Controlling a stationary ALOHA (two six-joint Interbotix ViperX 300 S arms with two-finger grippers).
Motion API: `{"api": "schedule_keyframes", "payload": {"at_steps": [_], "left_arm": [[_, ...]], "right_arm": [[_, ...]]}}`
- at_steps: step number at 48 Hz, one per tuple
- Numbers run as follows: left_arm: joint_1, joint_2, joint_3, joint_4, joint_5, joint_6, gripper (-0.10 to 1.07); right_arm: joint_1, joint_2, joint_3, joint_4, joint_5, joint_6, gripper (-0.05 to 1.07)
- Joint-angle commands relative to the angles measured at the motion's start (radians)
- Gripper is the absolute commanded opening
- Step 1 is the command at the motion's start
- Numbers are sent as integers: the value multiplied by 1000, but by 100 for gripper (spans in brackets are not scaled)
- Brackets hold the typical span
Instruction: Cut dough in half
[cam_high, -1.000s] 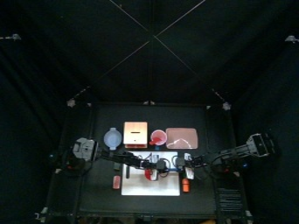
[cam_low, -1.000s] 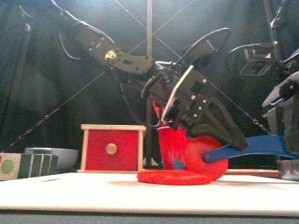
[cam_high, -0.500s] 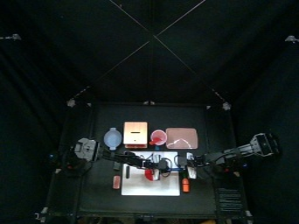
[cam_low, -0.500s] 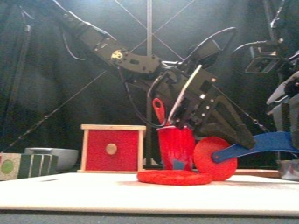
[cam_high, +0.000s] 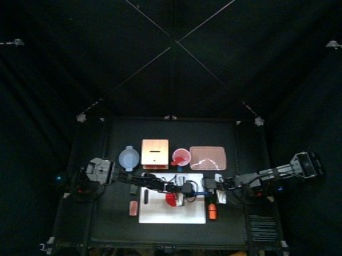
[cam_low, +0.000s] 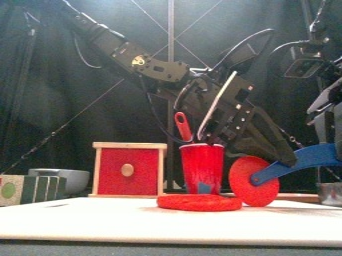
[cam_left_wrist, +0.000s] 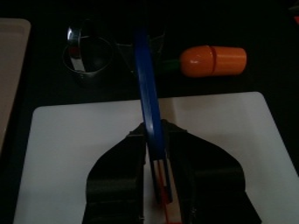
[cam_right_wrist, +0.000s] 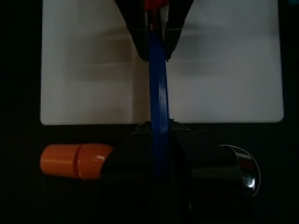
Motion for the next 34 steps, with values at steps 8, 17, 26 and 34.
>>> {"api": "schedule_keyframes", "payload": {"at_steps": [8, 17, 26, 34], "left_arm": [[12, -51, 8, 15, 20, 3, 56], [25, -83, 12, 38, 20, 3, 56], [31, -112, 25, 48, 20, 3, 56], [37, -130, 38, 52, 8, -2, 58]], "right_arm": [[0, -58, -18, -20, 15, -3, 26], [-2, -61, -31, -38, 11, -5, 26], [-9, -58, -54, -51, 0, -3, 26], [-11, -55, -58, -51, -2, -3, 26]]}}
